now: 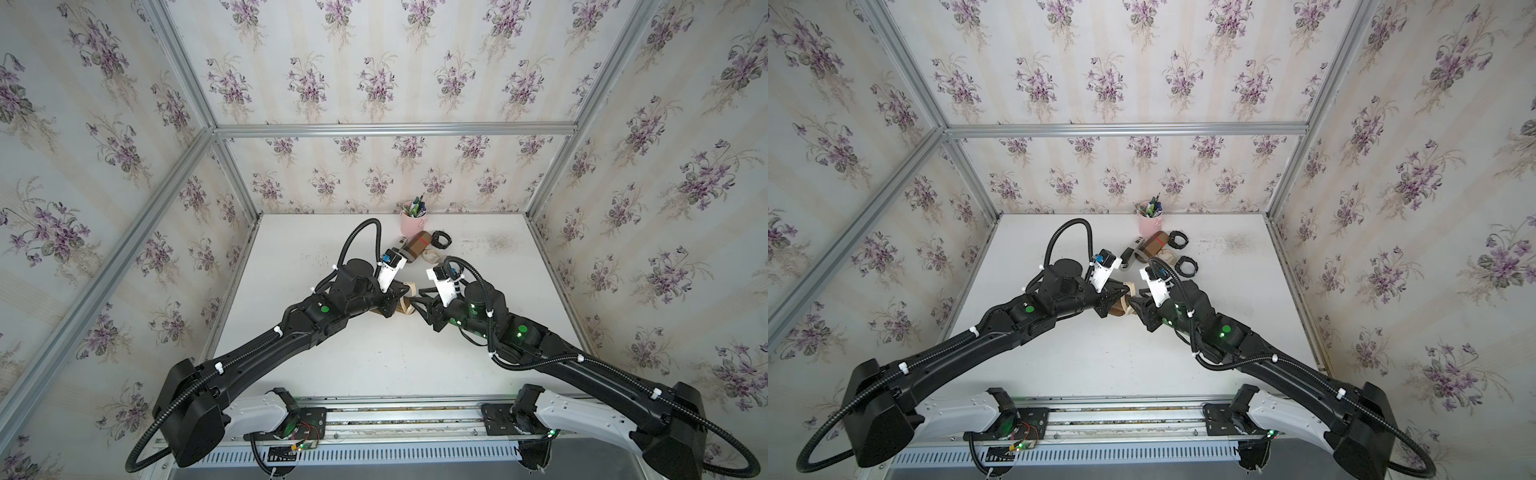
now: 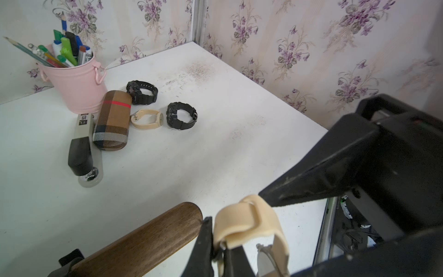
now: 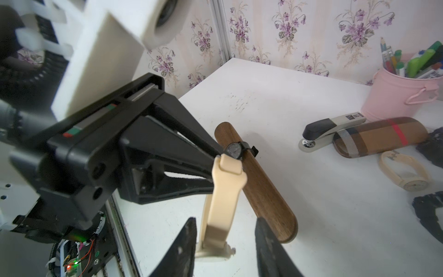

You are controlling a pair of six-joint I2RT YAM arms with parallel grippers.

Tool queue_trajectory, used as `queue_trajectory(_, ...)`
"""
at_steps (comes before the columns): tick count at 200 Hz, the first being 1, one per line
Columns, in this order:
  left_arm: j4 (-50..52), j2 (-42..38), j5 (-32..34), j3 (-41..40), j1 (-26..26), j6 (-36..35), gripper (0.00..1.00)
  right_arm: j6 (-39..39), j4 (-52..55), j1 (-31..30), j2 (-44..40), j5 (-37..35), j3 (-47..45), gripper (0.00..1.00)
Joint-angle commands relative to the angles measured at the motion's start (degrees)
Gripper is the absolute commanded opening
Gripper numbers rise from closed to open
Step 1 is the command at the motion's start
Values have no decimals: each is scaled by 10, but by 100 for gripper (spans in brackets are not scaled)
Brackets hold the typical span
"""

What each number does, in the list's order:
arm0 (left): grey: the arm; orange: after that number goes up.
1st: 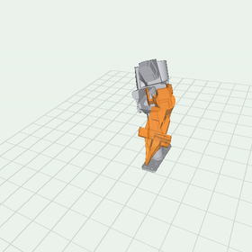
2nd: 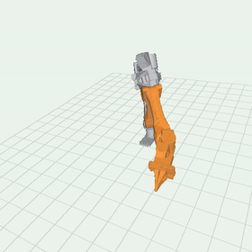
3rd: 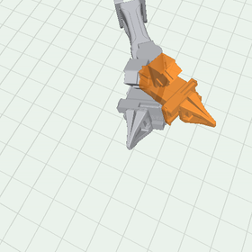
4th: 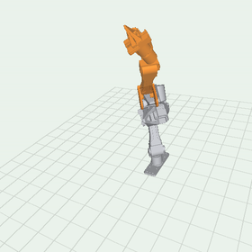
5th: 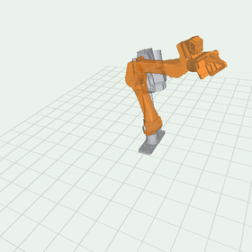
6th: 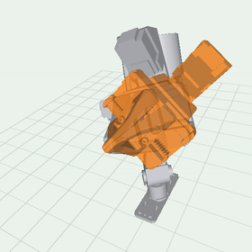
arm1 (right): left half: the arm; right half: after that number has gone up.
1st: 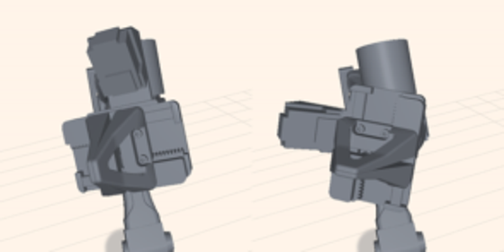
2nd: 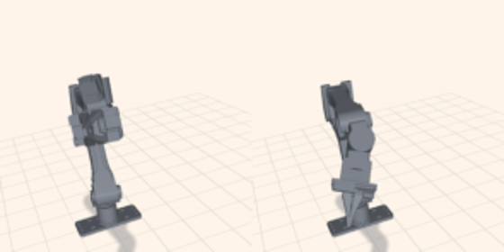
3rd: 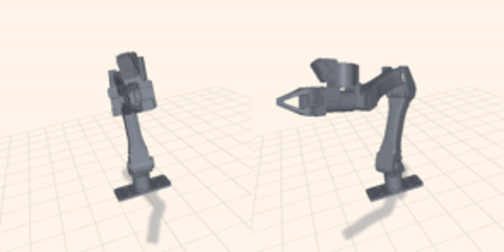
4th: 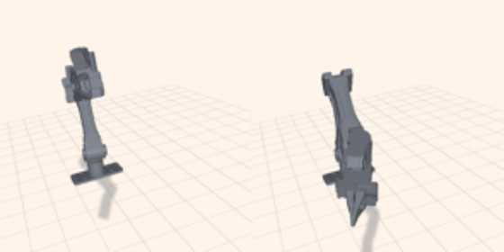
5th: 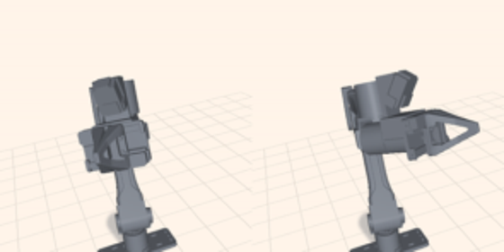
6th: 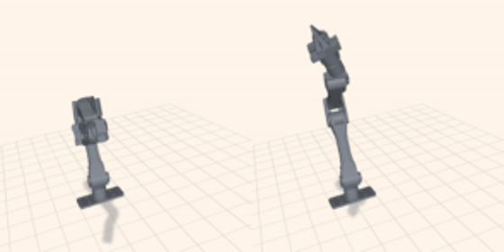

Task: Place watch on stand
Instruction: Pick up the watch at the center of the board.

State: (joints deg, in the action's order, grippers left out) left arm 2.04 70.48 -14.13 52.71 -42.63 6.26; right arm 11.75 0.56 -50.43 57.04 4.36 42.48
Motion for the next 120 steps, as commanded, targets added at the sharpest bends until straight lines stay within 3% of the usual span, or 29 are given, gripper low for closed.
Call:
queue_trajectory(1, -40, -6, -46, -6, 0, -15, 12, -10, -36, -1, -8, 38, -4, 39)
queue_trajectory(120, -67, -3, -73, -15, 0, -5, 12, -4, -98, 0, -10, 111, -22, 11)
